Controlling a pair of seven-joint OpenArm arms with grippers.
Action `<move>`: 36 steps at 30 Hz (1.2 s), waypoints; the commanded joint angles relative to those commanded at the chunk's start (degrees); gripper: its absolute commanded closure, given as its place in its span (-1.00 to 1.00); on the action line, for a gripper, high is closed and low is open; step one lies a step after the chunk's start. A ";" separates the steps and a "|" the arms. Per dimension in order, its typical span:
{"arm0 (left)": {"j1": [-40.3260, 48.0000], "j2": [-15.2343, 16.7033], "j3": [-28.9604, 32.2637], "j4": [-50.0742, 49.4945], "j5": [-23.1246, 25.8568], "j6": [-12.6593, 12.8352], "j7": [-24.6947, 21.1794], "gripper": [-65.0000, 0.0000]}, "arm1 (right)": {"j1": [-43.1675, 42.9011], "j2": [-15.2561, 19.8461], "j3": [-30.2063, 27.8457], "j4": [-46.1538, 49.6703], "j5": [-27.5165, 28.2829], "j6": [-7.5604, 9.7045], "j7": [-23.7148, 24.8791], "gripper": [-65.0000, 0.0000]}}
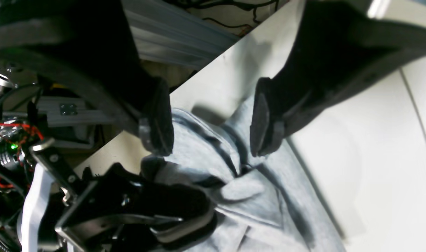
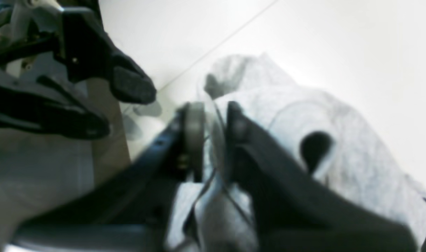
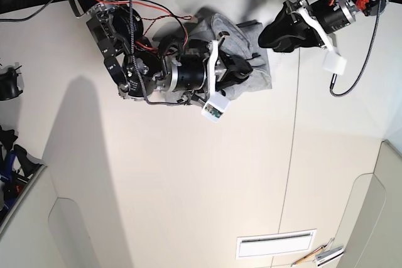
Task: Fold the T-shirt properly
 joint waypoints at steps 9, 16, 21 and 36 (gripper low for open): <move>0.02 0.00 0.00 0.00 -0.04 0.00 0.20 -0.19 | 6.62 -0.96 0.00 -0.02 0.00 -0.39 0.15 1.00; 0.00 0.00 0.00 0.00 -0.02 0.00 0.35 -0.19 | 6.73 -0.92 0.00 0.00 1.55 -0.39 -0.98 1.00; 0.00 -0.02 0.00 0.00 -0.02 0.00 0.39 -0.19 | 7.37 -0.90 0.61 3.26 4.66 -0.37 -5.42 1.00; -0.44 -0.02 0.00 0.00 0.02 0.00 0.59 -0.04 | -2.47 7.23 8.15 9.16 18.12 0.61 -15.19 1.00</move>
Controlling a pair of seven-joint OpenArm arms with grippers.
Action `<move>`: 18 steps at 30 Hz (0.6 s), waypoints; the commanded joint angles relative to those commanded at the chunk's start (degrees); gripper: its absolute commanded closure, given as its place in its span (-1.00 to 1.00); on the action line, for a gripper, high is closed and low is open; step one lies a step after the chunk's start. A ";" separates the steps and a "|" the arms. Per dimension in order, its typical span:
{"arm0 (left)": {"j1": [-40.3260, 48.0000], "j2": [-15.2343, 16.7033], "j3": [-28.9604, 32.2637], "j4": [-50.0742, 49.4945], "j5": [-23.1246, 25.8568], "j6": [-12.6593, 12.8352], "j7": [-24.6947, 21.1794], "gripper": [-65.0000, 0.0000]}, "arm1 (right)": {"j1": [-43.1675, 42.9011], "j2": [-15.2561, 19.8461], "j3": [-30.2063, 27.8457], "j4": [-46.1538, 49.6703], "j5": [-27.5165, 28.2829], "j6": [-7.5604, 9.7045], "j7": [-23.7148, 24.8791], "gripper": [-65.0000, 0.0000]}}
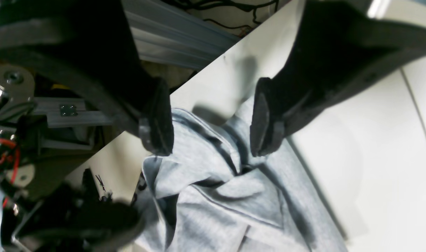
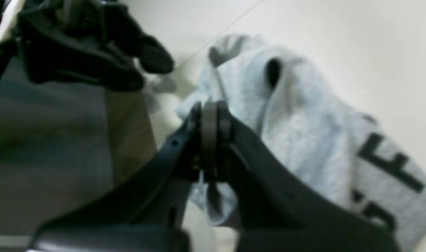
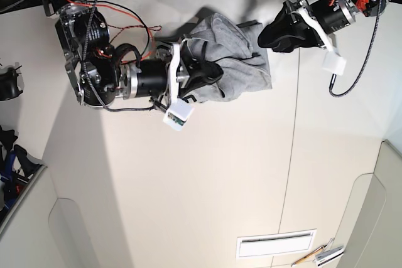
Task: Fold the T-shirt properly
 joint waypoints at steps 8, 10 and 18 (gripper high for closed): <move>-0.35 0.04 0.15 0.00 -7.19 0.00 3.50 0.35 | -2.25 -0.20 0.00 -0.92 -2.56 0.07 2.25 1.00; -0.37 0.04 0.85 0.00 -7.76 0.00 3.72 0.35 | -2.25 -0.22 0.00 -2.43 -2.93 0.07 2.75 1.00; -3.41 0.50 13.70 0.00 -6.29 0.00 3.17 0.35 | -1.88 -0.70 -0.02 -7.45 -6.86 0.09 7.19 1.00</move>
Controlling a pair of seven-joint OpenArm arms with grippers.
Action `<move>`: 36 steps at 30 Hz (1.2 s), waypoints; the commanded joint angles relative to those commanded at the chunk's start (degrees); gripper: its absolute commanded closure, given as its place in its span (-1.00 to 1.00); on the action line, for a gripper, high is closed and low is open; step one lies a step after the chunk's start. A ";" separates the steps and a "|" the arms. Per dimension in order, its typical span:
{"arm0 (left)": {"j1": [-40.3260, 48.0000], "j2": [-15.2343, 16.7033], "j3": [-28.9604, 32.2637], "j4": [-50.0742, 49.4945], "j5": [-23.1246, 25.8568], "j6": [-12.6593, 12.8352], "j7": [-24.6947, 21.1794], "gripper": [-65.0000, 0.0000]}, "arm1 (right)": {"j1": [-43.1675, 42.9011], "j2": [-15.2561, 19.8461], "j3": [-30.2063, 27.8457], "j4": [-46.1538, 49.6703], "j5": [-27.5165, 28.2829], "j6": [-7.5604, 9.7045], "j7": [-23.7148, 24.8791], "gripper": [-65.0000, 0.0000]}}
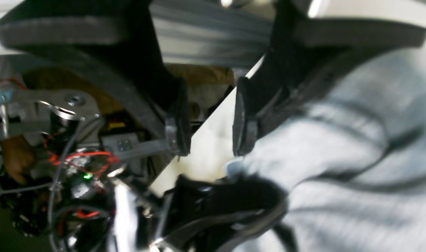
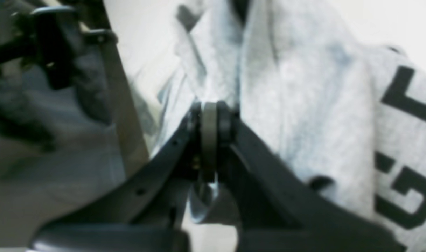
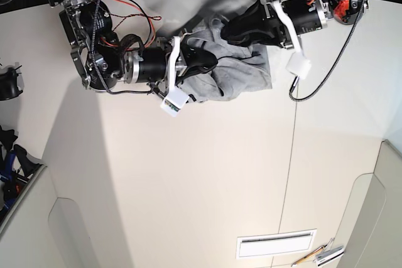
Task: Fold the T-shirt properly
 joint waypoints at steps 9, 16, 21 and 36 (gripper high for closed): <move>-1.68 -0.02 3.43 -0.26 13.79 0.00 -6.84 0.35 | 0.26 -0.31 0.00 -0.85 -2.40 -0.04 1.14 1.00; -1.73 -0.02 3.43 -9.18 15.34 0.00 -8.50 0.35 | 0.24 -1.29 0.00 -0.92 -4.33 -0.26 3.50 1.00; -1.73 -0.04 3.43 -10.29 15.34 0.00 -8.50 0.35 | 1.14 -5.99 -0.04 -4.35 -7.52 -0.26 6.10 1.00; -1.73 -0.20 3.43 -10.27 14.80 0.00 -8.11 0.35 | 20.04 -20.00 -0.02 -19.47 -8.94 -0.72 8.85 1.00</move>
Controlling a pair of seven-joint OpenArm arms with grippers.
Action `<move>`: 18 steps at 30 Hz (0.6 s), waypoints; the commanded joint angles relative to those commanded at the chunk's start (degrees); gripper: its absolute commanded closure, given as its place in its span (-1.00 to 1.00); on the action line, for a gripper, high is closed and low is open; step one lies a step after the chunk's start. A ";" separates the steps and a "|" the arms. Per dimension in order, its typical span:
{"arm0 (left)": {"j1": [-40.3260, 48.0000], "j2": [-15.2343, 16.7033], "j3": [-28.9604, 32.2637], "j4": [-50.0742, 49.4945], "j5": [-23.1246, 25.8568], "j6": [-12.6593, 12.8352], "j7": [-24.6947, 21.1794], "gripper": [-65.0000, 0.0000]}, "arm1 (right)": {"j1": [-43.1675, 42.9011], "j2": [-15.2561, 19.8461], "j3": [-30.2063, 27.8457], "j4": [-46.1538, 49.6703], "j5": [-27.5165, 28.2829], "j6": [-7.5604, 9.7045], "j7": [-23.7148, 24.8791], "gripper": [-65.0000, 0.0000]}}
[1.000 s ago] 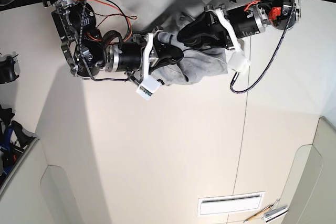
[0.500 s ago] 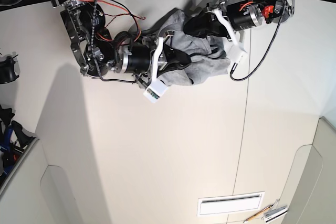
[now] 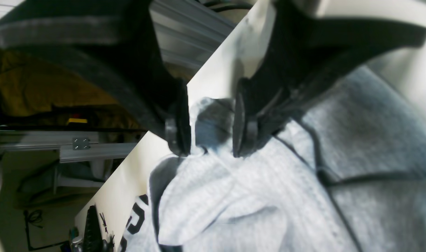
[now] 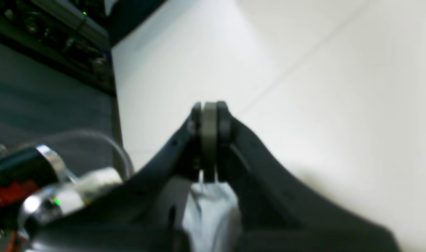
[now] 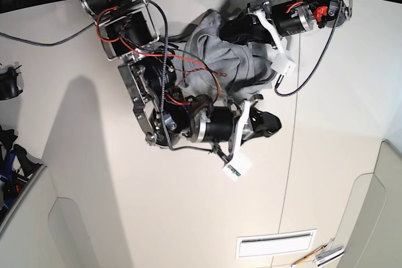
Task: Fold the T-shirt properly
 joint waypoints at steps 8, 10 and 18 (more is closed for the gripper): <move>-0.02 -0.17 -0.28 4.79 -2.08 0.00 0.24 0.35 | 3.74 4.13 6.71 7.48 5.40 -0.17 -9.81 1.00; 0.02 -0.17 -0.28 7.65 -2.03 0.00 0.26 0.35 | 3.52 7.76 8.17 7.52 6.99 -0.15 -10.64 1.00; 0.02 -0.15 -0.28 10.73 -2.12 0.00 0.48 0.24 | -2.45 16.55 8.28 7.56 12.66 0.28 -12.33 1.00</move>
